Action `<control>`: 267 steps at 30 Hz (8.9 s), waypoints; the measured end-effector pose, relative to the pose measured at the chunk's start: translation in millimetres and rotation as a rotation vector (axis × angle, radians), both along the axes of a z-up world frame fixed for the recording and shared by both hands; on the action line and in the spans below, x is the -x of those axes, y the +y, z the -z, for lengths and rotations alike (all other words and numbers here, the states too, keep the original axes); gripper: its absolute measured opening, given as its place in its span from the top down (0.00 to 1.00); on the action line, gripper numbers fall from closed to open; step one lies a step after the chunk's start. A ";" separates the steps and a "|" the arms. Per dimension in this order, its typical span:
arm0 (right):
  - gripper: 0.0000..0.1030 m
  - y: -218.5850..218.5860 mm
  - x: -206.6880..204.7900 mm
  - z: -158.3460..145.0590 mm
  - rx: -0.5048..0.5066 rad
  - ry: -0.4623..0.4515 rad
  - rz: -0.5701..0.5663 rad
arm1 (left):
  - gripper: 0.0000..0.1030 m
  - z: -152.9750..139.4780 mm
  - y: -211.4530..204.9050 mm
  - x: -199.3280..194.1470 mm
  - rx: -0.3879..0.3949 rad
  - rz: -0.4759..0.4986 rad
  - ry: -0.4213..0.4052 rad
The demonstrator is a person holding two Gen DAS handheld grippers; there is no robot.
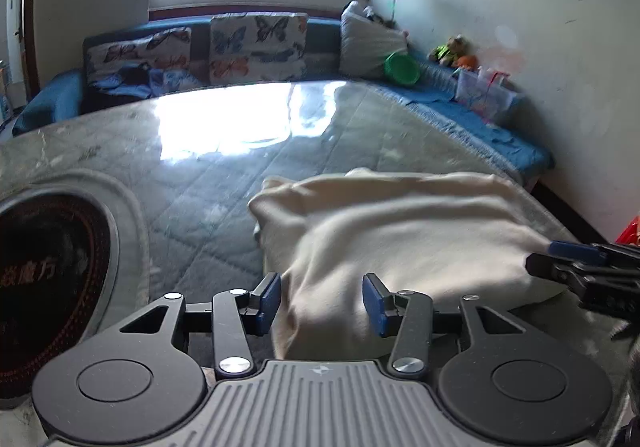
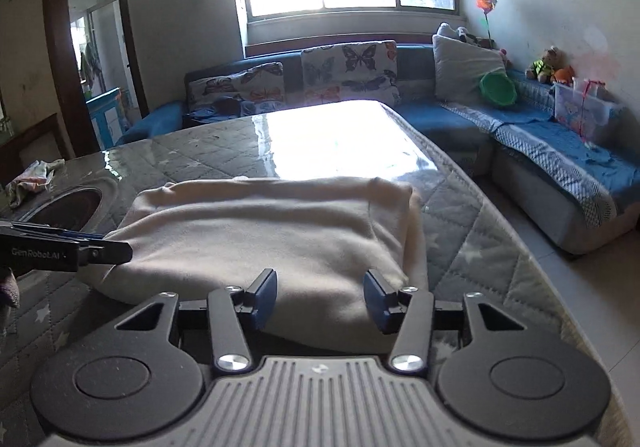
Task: Fold clothes
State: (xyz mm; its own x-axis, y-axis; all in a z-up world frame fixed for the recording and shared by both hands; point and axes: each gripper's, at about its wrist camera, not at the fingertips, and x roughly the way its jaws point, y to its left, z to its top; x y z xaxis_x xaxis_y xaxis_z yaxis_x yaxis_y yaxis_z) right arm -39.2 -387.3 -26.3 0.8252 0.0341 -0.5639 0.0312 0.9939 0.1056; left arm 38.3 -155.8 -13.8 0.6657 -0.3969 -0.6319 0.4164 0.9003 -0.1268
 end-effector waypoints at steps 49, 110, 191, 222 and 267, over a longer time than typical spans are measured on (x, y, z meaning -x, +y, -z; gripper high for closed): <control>0.48 82.5 -156.3 -13.1 0.096 0.128 -0.189 | 0.40 10.8 -27.8 -2.9 0.067 0.160 0.052; 0.00 72.5 -139.8 -17.8 0.101 0.058 -0.125 | 0.10 10.0 -36.5 -4.6 0.012 0.148 0.094; 0.00 -21.2 -17.9 -6.8 0.220 0.017 0.240 | 0.08 27.0 -17.9 -3.2 -0.069 -0.020 0.076; 0.00 34.1 -23.8 7.7 0.256 -0.006 0.020 | 0.08 2.2 -20.1 -7.7 -0.057 -0.032 0.051; 0.00 16.7 -20.6 18.6 0.141 0.014 0.044 | 0.07 27.6 -2.1 -115.7 -0.181 -0.174 0.045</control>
